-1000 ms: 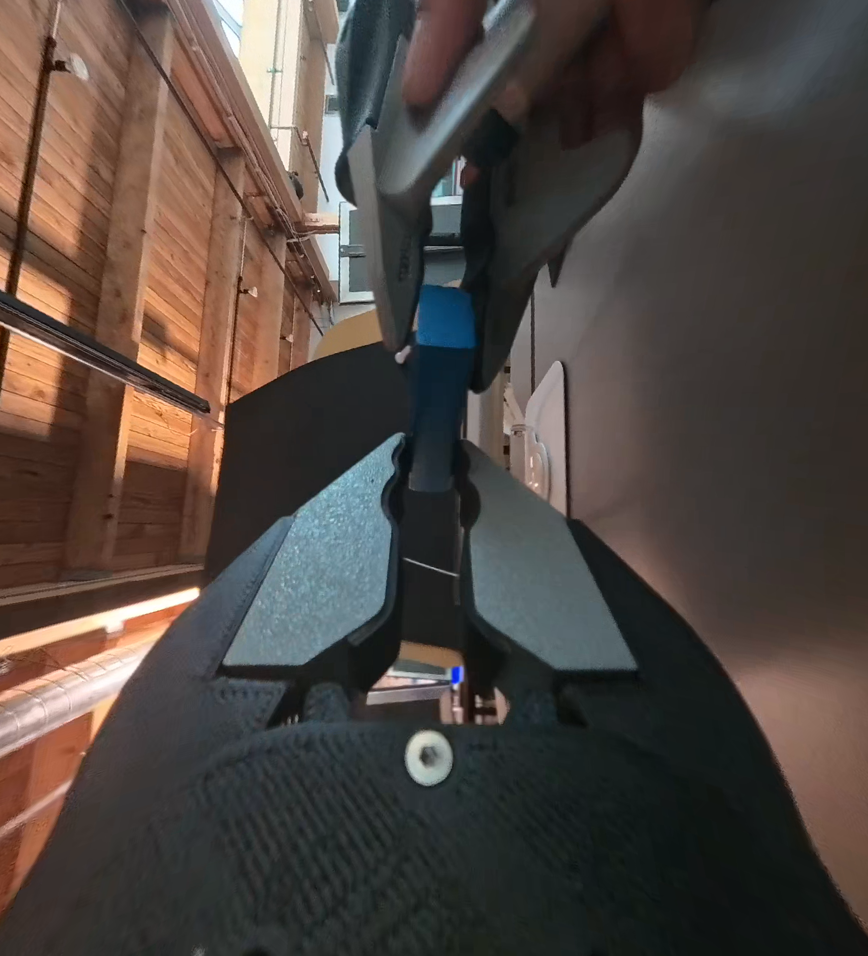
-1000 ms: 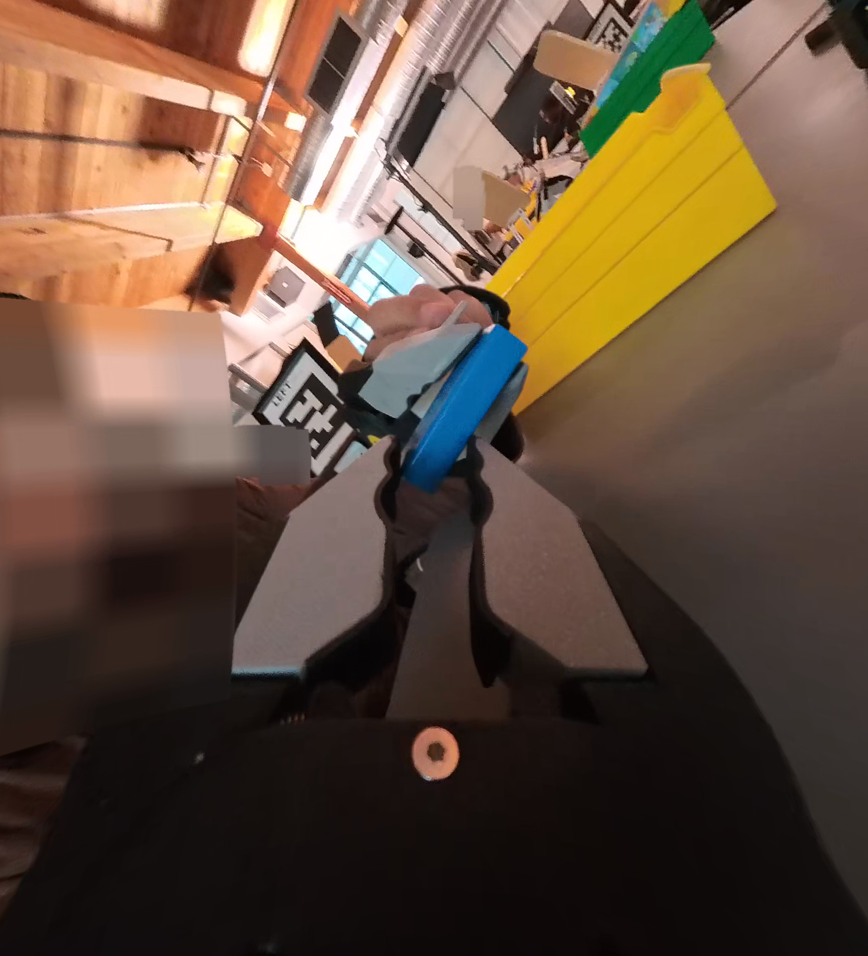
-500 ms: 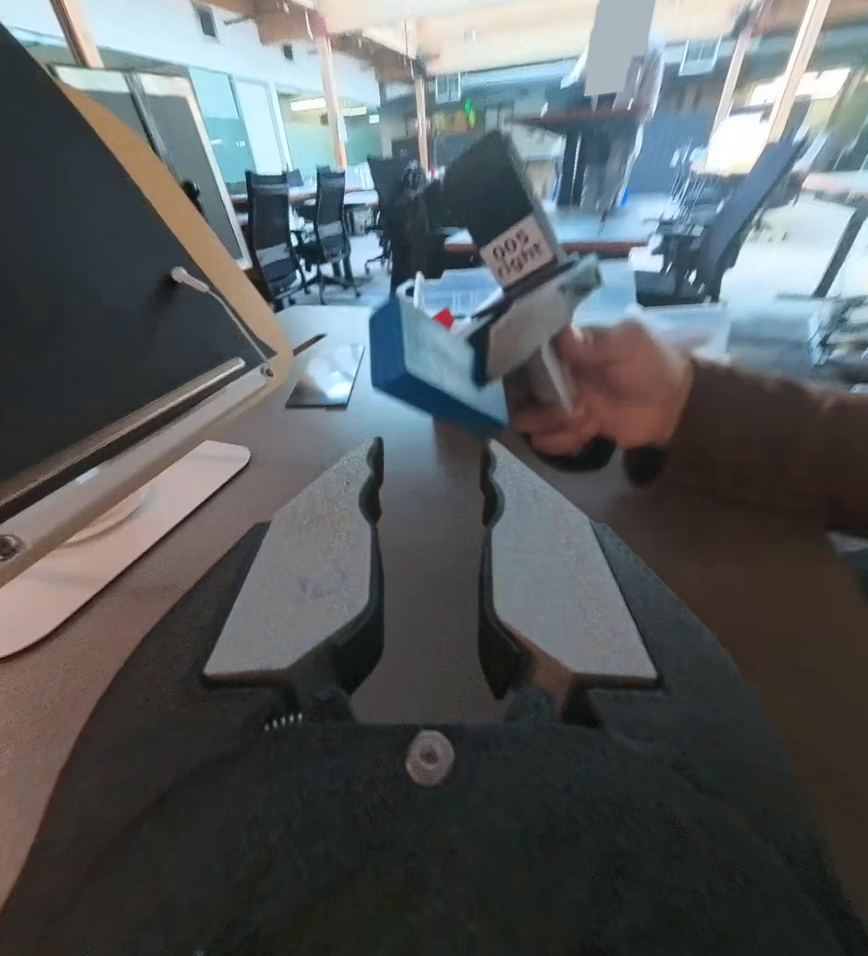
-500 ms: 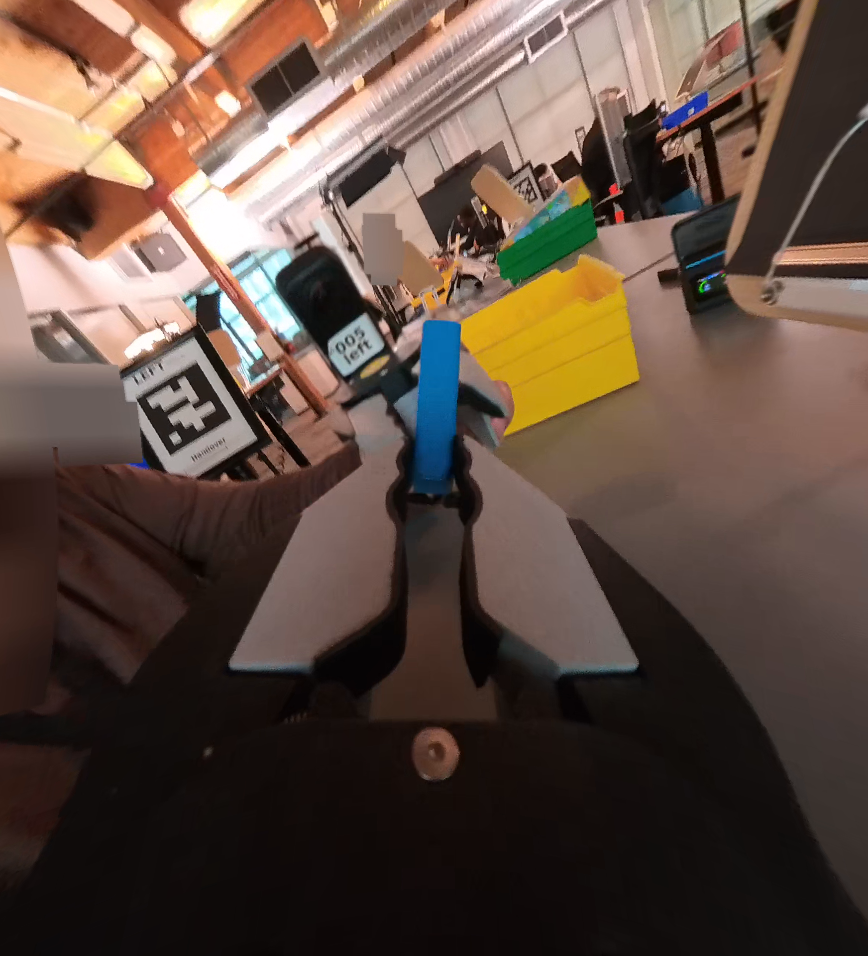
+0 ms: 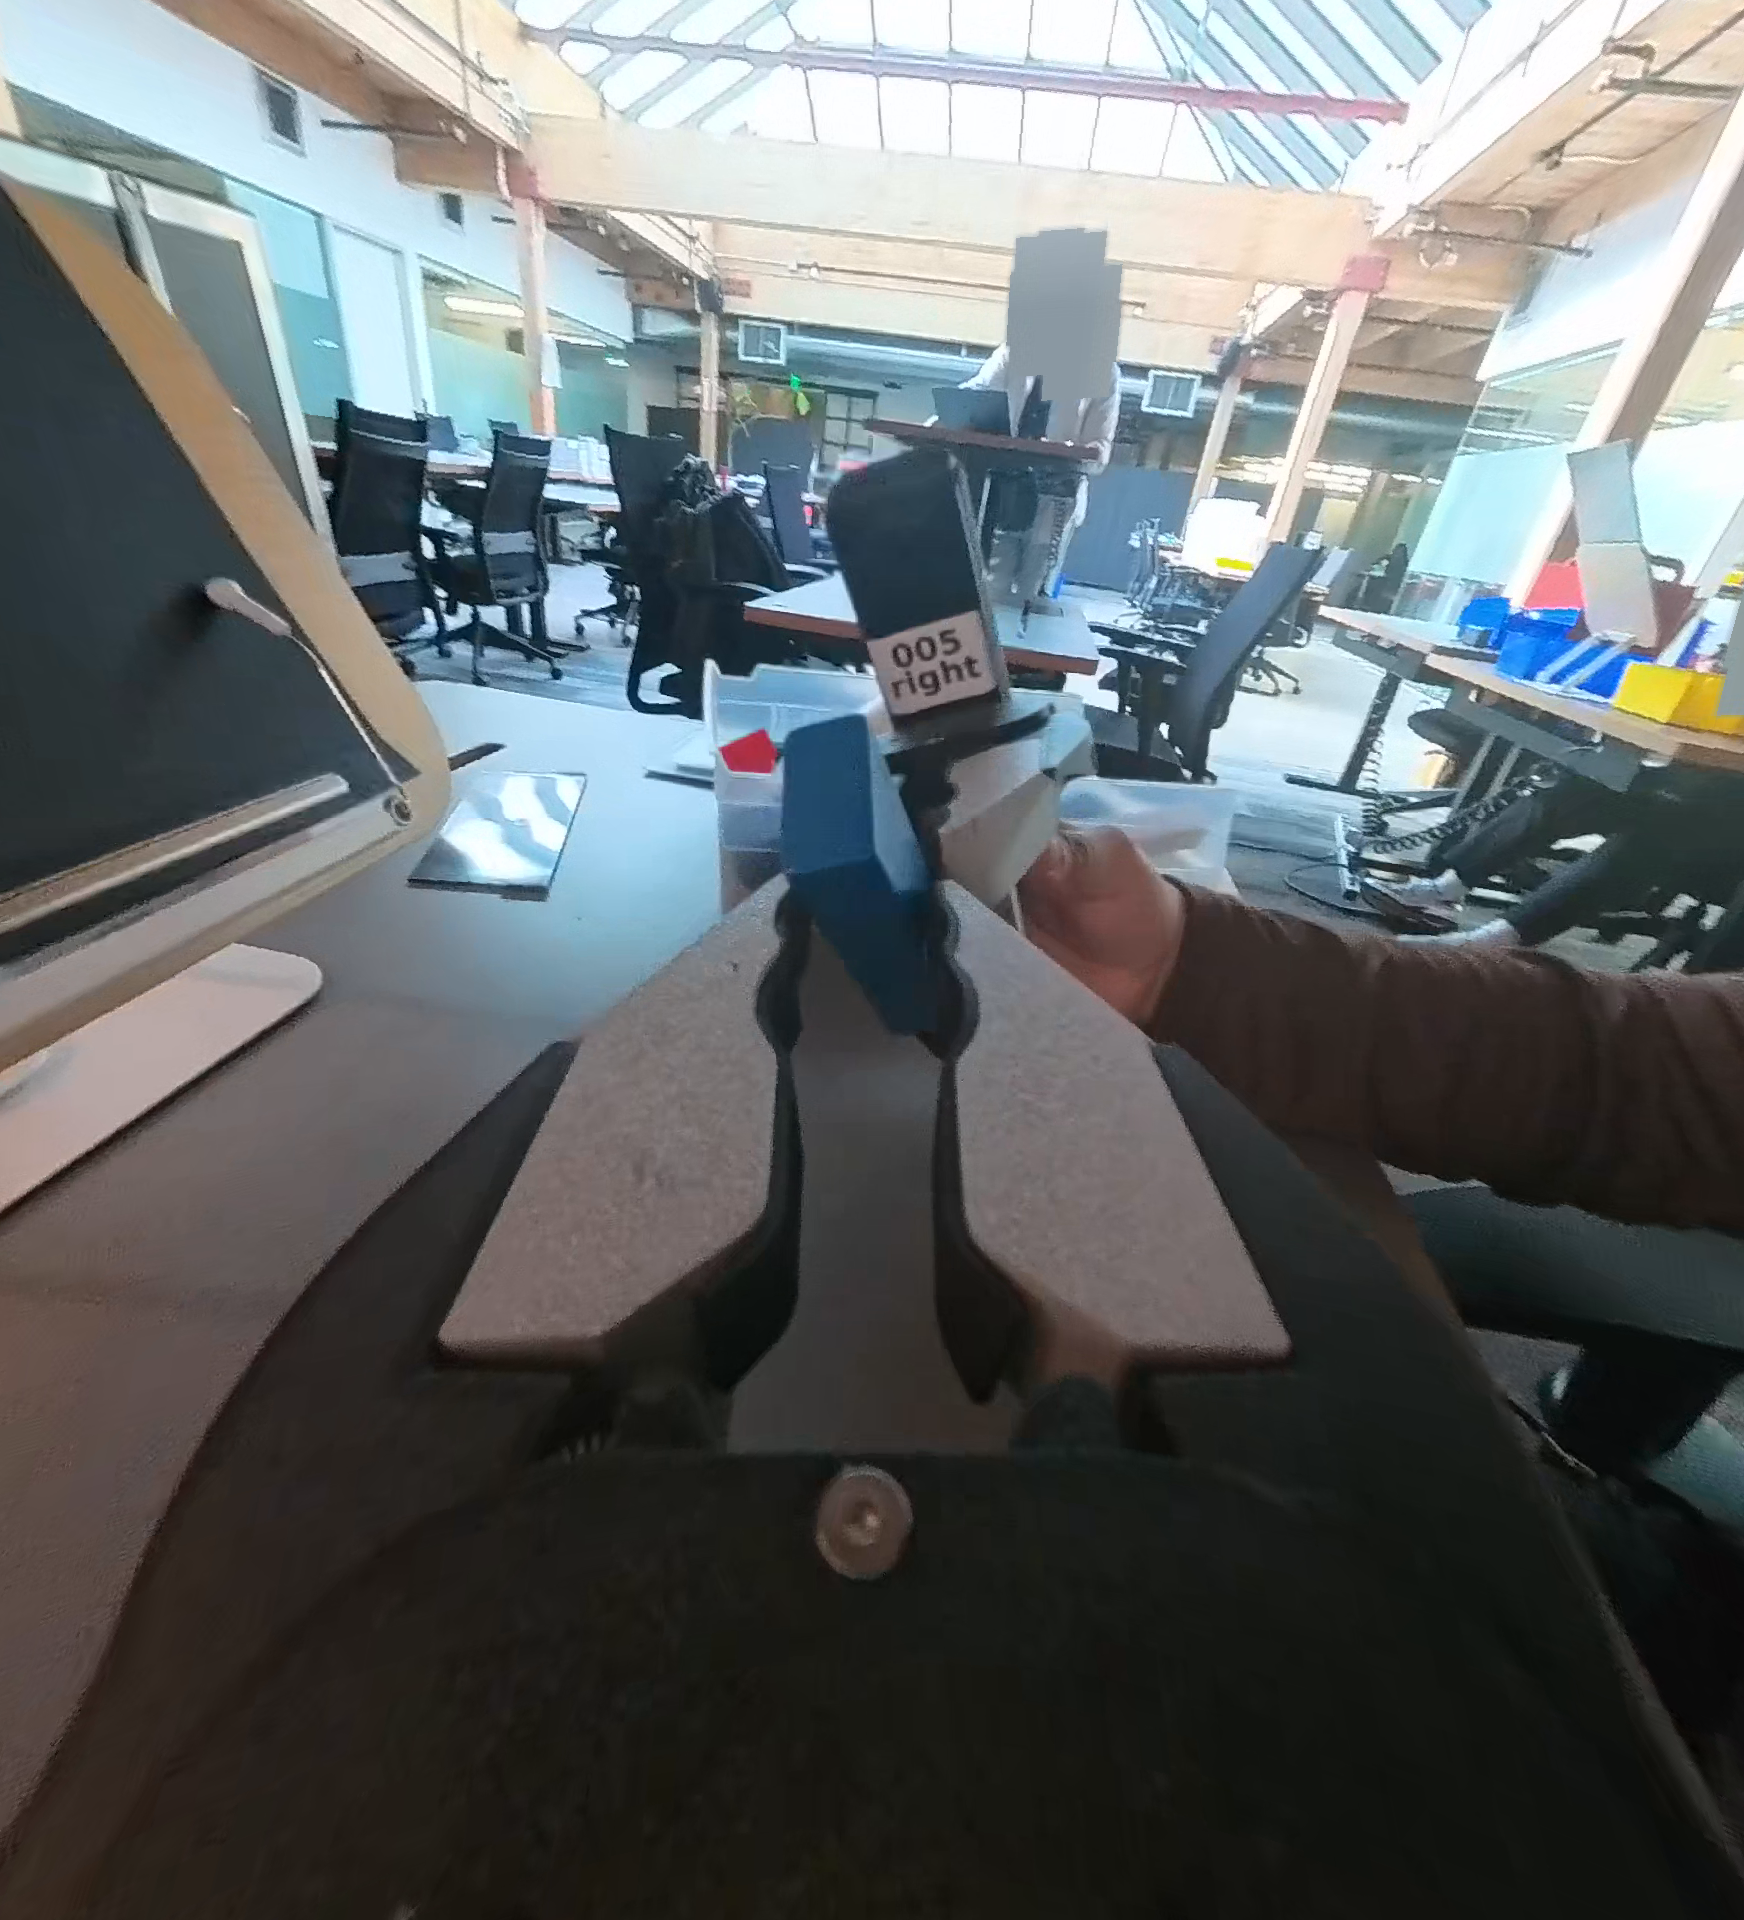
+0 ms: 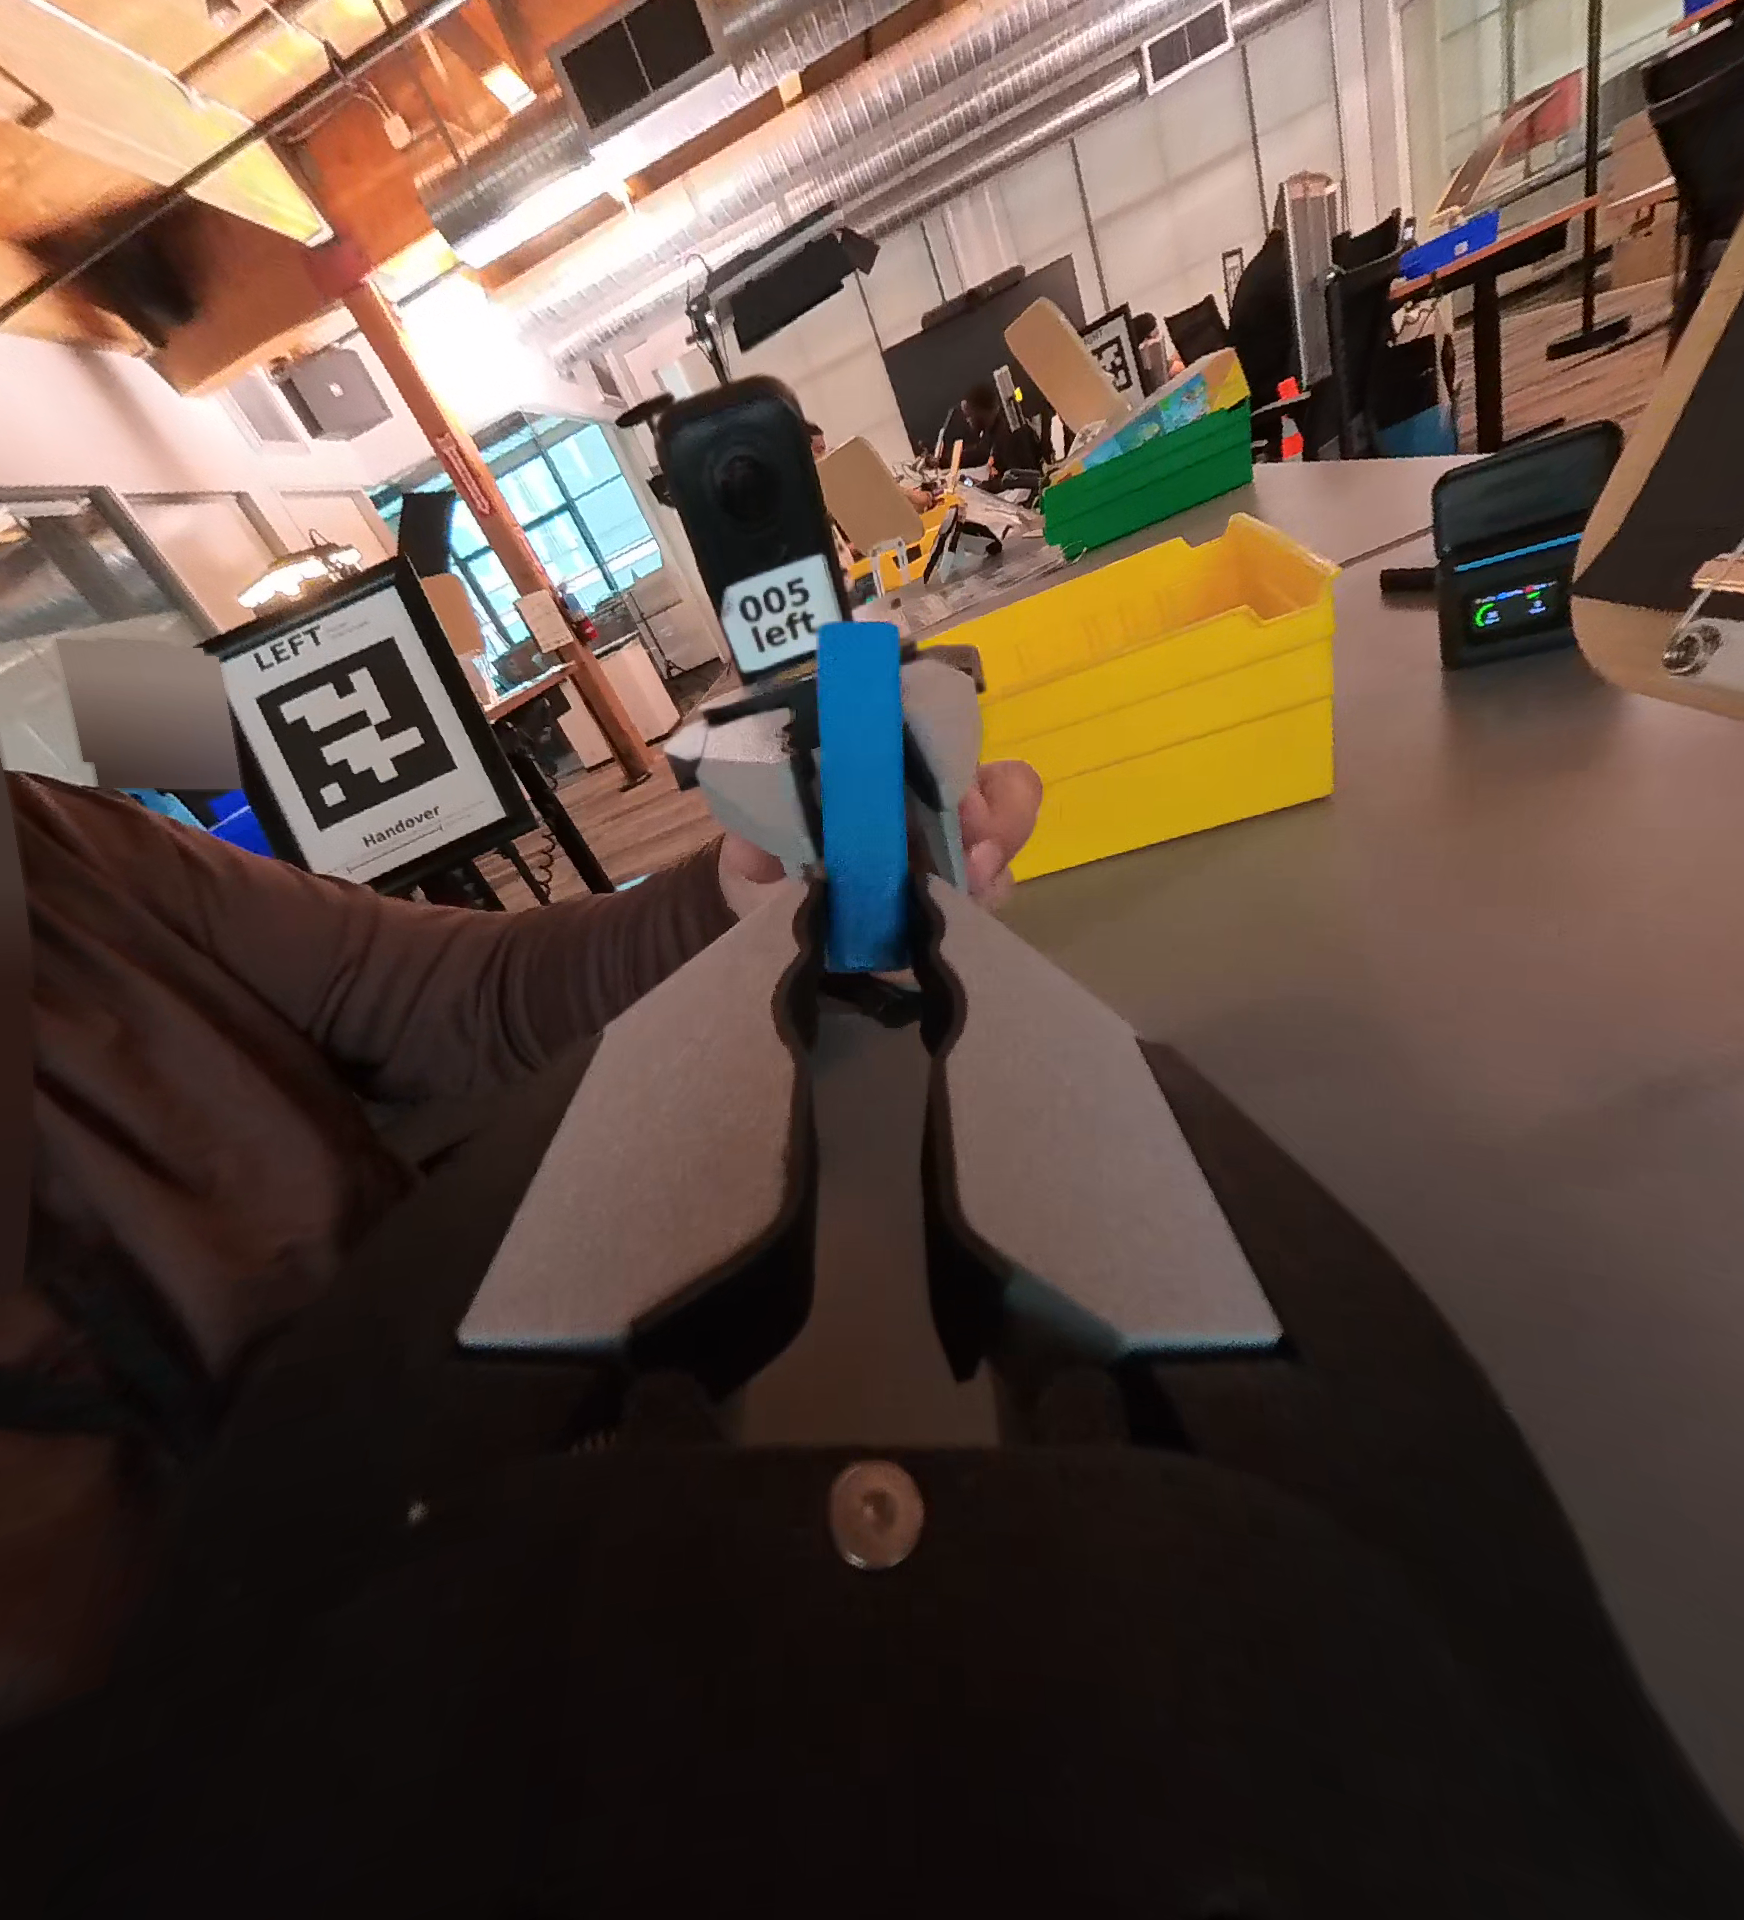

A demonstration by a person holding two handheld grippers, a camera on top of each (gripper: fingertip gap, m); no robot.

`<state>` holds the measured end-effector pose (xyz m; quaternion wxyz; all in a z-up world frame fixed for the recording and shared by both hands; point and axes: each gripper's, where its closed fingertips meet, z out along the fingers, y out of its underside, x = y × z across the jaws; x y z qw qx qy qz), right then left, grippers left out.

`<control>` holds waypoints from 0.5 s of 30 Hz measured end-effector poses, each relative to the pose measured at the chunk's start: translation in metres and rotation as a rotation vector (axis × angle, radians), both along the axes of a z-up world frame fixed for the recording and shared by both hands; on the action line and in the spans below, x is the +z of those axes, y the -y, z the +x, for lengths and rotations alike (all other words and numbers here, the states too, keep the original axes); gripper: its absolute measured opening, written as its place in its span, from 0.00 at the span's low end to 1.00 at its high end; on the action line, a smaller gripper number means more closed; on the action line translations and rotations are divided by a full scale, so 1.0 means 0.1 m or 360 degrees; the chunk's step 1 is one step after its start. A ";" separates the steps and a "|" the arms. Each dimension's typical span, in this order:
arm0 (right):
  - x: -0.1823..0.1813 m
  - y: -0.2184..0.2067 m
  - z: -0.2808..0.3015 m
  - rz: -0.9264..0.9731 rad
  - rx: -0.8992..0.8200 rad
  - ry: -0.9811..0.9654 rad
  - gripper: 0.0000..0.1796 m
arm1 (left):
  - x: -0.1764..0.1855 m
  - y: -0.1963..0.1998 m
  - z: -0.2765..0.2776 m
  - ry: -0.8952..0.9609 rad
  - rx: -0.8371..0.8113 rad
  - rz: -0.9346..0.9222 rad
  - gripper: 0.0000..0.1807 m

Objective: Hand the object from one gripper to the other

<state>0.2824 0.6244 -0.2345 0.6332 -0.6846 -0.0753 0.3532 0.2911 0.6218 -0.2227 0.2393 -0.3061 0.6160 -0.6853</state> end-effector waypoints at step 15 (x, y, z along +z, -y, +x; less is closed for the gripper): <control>-0.02 0.05 -0.03 -0.0010 -0.0051 0.0255 0.21 | -0.49 0.16 -0.08 -0.0261 -0.0079 0.0566 0.07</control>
